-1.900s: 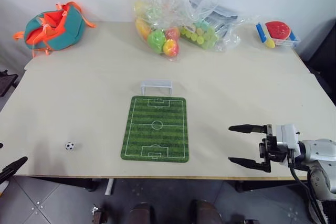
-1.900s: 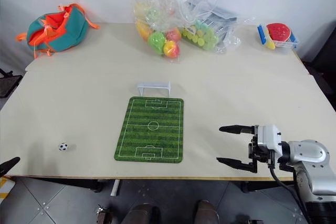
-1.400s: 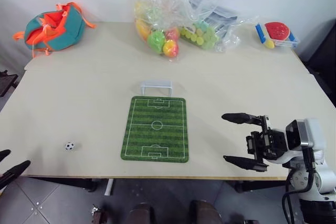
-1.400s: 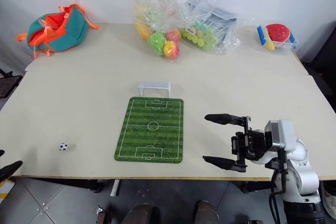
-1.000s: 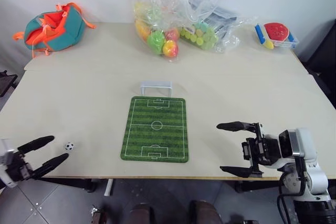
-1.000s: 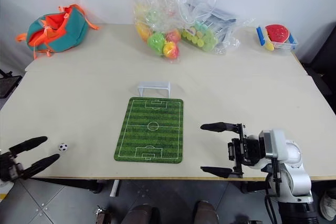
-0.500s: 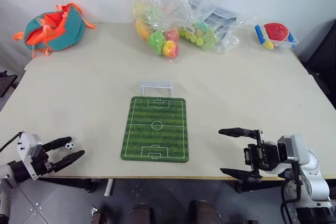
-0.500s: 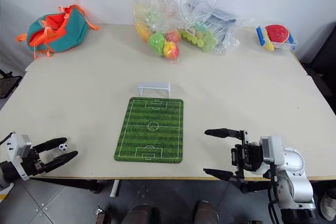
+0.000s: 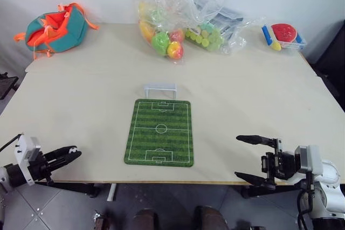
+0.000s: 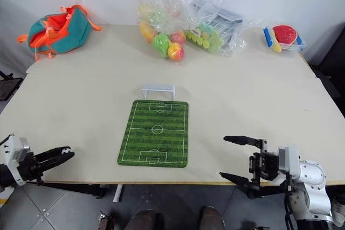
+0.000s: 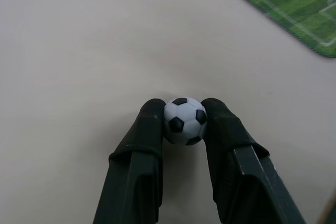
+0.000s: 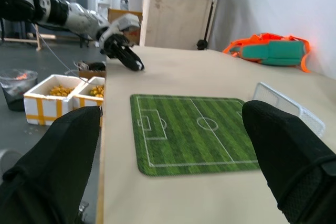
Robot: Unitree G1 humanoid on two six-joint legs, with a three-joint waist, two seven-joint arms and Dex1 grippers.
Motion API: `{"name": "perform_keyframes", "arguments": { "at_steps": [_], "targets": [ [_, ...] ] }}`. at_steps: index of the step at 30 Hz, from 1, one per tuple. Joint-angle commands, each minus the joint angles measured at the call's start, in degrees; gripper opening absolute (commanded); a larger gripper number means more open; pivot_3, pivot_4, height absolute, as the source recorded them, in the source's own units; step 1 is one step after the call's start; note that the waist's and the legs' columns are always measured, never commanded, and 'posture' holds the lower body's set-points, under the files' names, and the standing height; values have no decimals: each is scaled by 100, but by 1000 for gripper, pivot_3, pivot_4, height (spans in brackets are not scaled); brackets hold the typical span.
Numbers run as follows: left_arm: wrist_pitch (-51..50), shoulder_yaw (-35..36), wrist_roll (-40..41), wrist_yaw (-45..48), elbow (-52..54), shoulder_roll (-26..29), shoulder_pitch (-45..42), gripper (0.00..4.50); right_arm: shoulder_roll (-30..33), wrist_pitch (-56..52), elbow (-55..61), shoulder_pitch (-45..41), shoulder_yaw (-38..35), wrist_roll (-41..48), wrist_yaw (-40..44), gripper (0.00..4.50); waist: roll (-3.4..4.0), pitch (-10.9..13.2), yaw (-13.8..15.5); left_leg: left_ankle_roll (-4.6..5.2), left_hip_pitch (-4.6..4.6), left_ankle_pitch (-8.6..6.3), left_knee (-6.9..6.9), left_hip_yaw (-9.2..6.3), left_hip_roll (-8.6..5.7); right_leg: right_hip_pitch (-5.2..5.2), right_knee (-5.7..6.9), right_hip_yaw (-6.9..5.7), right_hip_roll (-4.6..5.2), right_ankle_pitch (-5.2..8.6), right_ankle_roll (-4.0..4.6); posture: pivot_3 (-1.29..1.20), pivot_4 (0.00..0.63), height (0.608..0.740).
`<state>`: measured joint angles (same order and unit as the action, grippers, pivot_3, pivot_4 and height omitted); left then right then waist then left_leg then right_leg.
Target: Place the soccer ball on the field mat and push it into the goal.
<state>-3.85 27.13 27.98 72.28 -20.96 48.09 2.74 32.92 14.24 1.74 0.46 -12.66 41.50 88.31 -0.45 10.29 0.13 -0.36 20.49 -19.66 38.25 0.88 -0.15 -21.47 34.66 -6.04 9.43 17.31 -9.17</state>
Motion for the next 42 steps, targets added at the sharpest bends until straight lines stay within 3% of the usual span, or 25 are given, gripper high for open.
{"name": "perform_keyframes", "arguments": {
  "at_steps": [1,8,16,25,42],
  "targets": [
    [-494,-355,436,228,1307,71,-270,869,235,209,-111,-12,-359,65,292,4500,1,0,60,2,1,-1,3,-1,-2,2,0,0,5,0,0,0,150,740],
    [-1161,-1988,228,-136,2589,-477,-1887,869,882,117,-317,30,-711,199,419,4500,11,1,126,4,1,-2,14,0,-7,9,-1,0,5,-2,0,0,150,740],
    [-1194,-3748,-958,-605,2695,-1235,-2510,869,656,74,108,206,-536,226,207,4500,12,1,80,3,0,-1,15,7,-5,10,-3,2,-3,-2,0,0,150,740],
    [-998,-3993,-1457,-925,2450,-1397,-2410,869,305,69,679,588,-380,74,-113,4500,12,1,157,7,7,-3,36,-3,-5,14,-5,-1,-3,-3,-2,0,150,740],
    [-1019,-4140,-1483,-584,2420,-1164,-2171,869,237,-9,1081,873,-371,-1,-482,4500,14,1,138,12,14,-16,62,-14,-3,22,-2,-7,-3,-3,-3,0,150,740]
  ]
}}
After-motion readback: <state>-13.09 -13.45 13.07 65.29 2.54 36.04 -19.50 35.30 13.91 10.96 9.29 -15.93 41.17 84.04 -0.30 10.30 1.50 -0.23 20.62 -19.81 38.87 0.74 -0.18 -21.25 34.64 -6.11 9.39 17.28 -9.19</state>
